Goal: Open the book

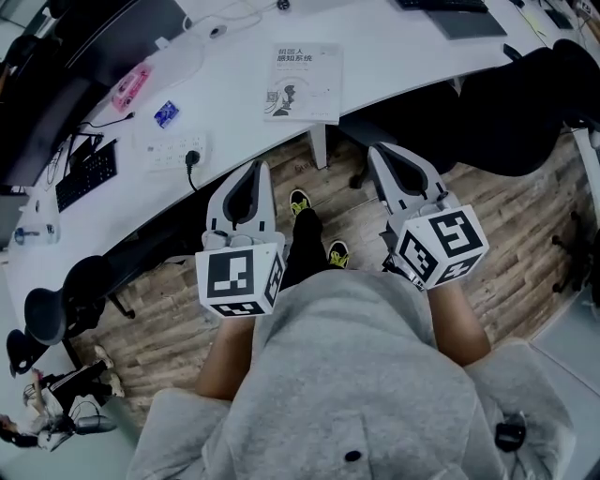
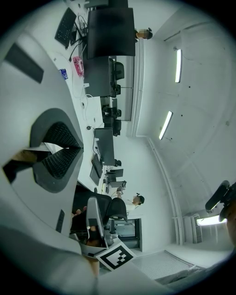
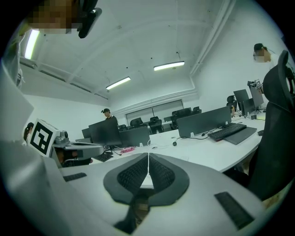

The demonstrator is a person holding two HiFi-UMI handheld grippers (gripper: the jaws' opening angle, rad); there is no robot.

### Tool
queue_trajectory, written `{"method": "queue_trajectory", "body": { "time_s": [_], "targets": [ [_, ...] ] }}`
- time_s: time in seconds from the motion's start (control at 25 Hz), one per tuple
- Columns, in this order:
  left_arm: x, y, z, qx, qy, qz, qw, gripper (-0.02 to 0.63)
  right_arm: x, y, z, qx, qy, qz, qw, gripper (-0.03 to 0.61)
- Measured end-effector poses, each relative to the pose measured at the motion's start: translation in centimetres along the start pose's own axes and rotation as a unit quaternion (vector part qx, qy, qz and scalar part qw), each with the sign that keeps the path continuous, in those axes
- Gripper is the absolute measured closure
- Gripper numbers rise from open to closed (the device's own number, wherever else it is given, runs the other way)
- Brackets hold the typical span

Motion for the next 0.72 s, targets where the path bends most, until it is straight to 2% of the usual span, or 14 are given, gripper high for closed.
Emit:
{"method": "queue_trajectory", "body": {
  "time_s": [0.72],
  "targets": [
    [-5.6, -8.4, -0.3, -0.03, 0.009, 0.021, 0.9993, 0.604, 2.7, -8.7, 0.1, -0.043, -0.016, 0.013, 0.999, 0.551]
  ]
}}
Point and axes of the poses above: the fingertips, and each gripper's own axes: y backward along the fingers, x to its right, z out of its underside, the point moved 1 cm from there along y, backward along the fingers, and after that the axes turned 10 degrees about z, right-handed, at the moved point
